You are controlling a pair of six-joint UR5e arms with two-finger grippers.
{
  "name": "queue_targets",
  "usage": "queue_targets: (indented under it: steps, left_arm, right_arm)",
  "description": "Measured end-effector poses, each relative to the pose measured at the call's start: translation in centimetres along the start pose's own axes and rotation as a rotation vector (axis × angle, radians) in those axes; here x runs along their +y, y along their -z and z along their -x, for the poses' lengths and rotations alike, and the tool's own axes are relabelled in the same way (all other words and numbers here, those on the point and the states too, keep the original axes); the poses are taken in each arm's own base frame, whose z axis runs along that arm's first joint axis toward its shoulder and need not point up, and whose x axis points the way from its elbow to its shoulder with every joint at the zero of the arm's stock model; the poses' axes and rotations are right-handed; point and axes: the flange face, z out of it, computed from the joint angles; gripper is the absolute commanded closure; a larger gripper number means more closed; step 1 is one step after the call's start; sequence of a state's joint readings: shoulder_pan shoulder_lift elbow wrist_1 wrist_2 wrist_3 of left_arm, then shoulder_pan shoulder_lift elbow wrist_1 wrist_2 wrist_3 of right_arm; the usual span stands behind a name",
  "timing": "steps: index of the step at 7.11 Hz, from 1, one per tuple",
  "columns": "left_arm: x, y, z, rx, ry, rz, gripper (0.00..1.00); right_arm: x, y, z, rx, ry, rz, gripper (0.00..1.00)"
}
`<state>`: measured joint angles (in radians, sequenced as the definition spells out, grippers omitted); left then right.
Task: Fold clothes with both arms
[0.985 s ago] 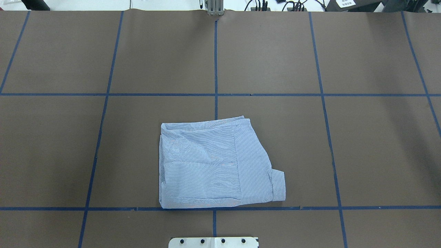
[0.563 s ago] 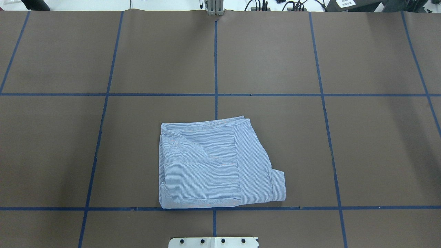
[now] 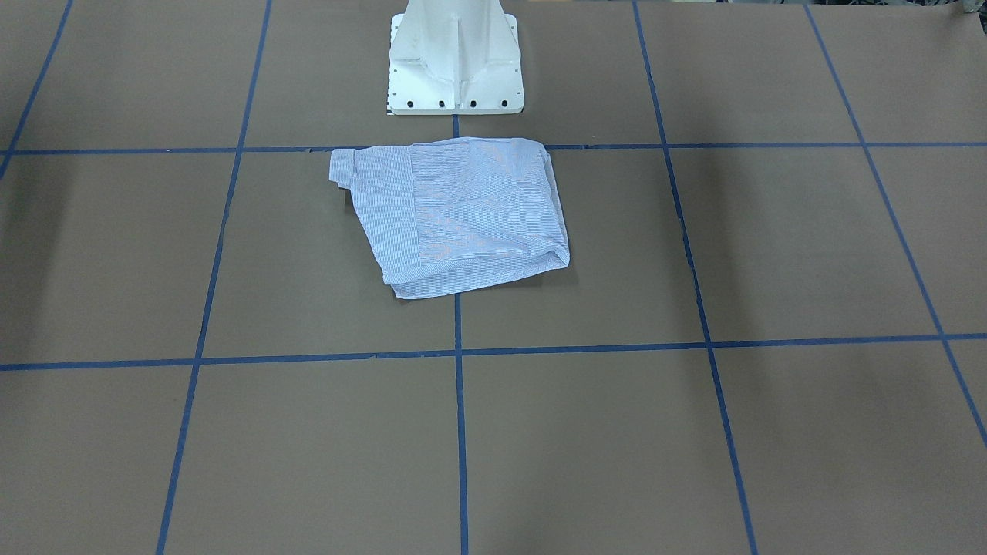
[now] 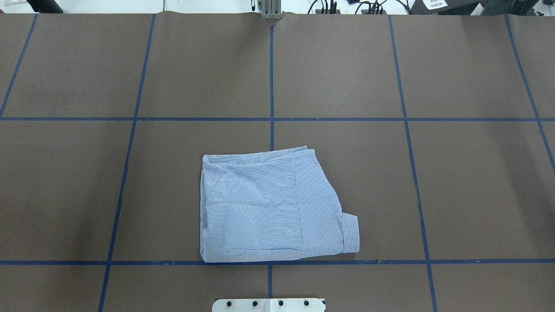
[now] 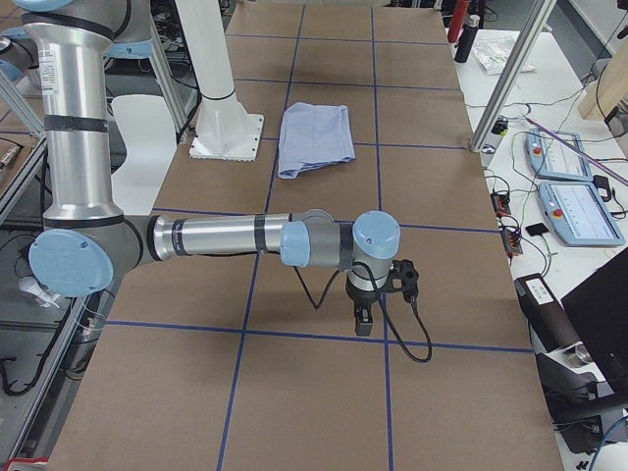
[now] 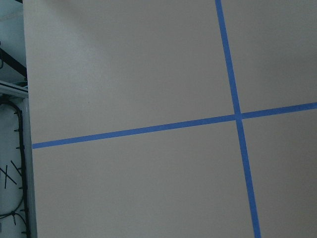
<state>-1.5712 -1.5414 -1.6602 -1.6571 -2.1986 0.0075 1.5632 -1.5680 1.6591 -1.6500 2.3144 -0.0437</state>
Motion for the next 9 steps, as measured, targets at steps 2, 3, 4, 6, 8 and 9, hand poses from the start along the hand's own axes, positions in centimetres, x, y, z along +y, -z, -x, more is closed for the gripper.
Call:
queue_targets:
  steps: [2,3,4,6,8,9]
  left_arm:
    - [-0.1,-1.3,-2.0,0.024,0.007,0.026,0.0]
    - [0.1,-1.5,-2.3,0.038,0.009,0.031,0.0]
    - [0.2,-1.7,-2.4,0.046,0.011,0.035,0.0]
    - [0.3,-1.7,-2.4,0.053,0.013,0.038,0.0]
    - [0.3,-1.5,-2.5,0.054,0.011,0.035,0.0]
    - [0.3,-1.4,-2.6,0.054,0.009,0.033,0.0]
  right_arm:
    - [0.7,-0.5,-0.2,-0.023,-0.011,0.01,0.0]
    - [0.8,-0.7,-0.3,-0.029,-0.015,0.013,0.0]
    - [0.9,-0.8,-0.4,-0.031,-0.018,0.016,0.0]
    - [2.2,-1.8,-1.3,-0.033,-0.036,0.035,0.0]
    - [4.6,-3.3,-2.5,-0.036,-0.061,0.063,0.0]
    - [5.2,-3.7,-2.8,-0.037,-0.067,0.07,0.0]
